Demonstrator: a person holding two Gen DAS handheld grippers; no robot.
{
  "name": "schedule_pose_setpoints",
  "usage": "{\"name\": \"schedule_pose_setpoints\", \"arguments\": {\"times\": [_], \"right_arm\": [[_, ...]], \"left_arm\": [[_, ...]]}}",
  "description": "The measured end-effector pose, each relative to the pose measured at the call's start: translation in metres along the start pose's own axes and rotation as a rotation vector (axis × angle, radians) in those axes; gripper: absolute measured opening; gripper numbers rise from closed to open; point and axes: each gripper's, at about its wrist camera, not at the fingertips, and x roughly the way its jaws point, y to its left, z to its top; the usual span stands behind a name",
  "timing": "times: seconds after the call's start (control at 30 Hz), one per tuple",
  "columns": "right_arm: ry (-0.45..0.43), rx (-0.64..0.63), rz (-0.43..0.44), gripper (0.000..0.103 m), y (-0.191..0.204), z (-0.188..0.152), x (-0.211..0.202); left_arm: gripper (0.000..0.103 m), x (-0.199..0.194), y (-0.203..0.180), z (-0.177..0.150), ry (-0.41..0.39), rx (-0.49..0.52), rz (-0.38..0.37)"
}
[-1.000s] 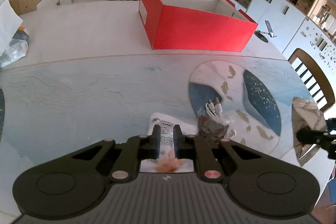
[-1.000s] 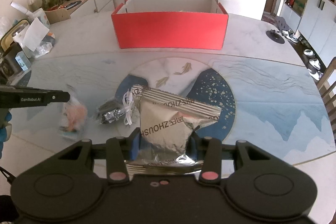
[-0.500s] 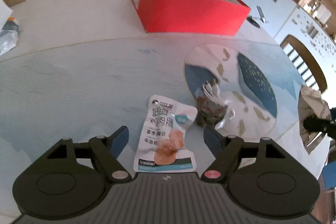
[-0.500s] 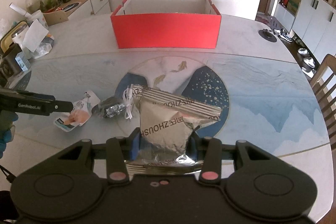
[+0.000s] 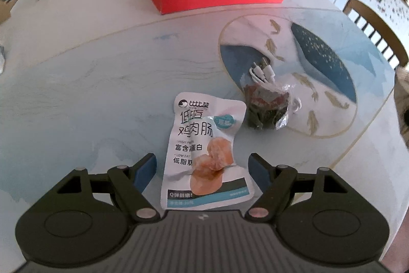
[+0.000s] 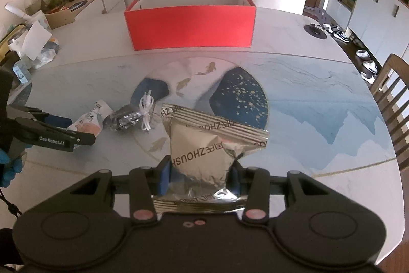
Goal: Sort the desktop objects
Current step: 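Lift the sausage packet and foil bag off the table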
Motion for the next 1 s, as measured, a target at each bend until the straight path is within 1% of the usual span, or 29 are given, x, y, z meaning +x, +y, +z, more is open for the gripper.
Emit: {"name": "schedule_pose_setpoints", "arguments": {"times": [0.17,0.2,0.23,0.4,0.47,0.57,0.8,1.0], "right_arm": [[0.0,0.006,-0.008,0.044,-0.004,-0.001,-0.002],[0.0,0.007,-0.009,0.044,-0.005,-0.002,-0.002],[0.001,0.008,-0.01,0.044,-0.005,-0.002,-0.001],[0.002,0.009,-0.011,0.044,-0.005,-0.002,-0.001],[0.001,0.007,-0.01,0.044,-0.005,-0.002,-0.001],[-0.001,0.004,-0.009,0.044,-0.006,-0.001,0.0],[-0.008,-0.004,-0.009,0.044,-0.007,0.002,-0.002],[-0.008,-0.007,-0.007,0.044,-0.005,0.003,-0.002]], "left_arm": [[0.078,0.004,-0.011,-0.002,0.002,0.079,0.052],[0.075,0.005,-0.013,-0.003,-0.002,0.096,0.064],[0.066,0.004,-0.014,-0.003,-0.013,0.1,0.06],[0.063,0.001,-0.012,-0.006,-0.033,0.097,0.058],[0.062,-0.001,-0.011,-0.007,-0.046,0.08,0.055],[0.057,-0.005,-0.01,-0.007,-0.07,0.068,0.055],[0.051,-0.011,-0.004,-0.009,-0.086,0.026,0.034],[0.05,-0.015,0.005,-0.013,-0.093,-0.018,0.021]]}}
